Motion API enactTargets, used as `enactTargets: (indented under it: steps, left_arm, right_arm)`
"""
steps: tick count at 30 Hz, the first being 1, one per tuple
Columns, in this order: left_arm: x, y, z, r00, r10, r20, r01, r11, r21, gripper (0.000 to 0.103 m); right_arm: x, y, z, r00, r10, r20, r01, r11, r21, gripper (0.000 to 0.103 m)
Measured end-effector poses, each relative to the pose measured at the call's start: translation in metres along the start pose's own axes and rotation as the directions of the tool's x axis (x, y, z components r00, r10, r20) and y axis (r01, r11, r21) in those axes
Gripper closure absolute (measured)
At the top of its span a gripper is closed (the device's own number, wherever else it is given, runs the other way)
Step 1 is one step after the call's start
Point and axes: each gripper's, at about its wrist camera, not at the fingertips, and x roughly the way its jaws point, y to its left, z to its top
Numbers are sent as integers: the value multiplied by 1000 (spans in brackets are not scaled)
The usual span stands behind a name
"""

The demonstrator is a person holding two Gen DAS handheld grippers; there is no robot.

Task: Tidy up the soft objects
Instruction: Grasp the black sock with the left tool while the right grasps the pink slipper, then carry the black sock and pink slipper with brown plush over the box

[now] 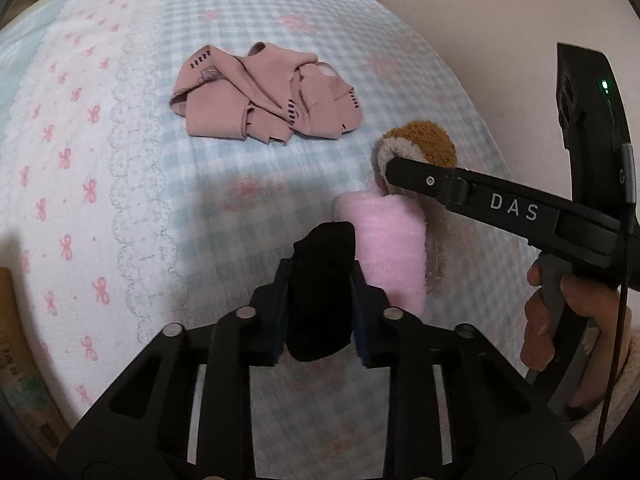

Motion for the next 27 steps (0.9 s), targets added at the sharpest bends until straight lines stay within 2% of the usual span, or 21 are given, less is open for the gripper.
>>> enactTargets:
  steps: [5, 13, 19, 27]
  left_arm:
    - [-11, 4, 5, 1000, 1, 23, 0, 1000, -32, 83]
    - [-42, -1, 19, 997, 5, 77, -3, 1000, -25, 84]
    - [-75, -14, 26, 993, 14, 119, -11, 1000, -23, 83]
    - [-152, -33, 21, 976, 29, 214, -25, 999, -21, 83]
  right_arm:
    - [-4, 2, 1, 1000, -16, 13, 16, 1000, 5, 67]
    - [-30, 8, 7, 998, -25, 52, 25, 1000, 4, 68]
    - [-67, 21, 13, 994, -21, 104, 21, 1000, -7, 69]
    - [-138, 49, 12, 985, -12, 174, 19, 999, -37, 69]
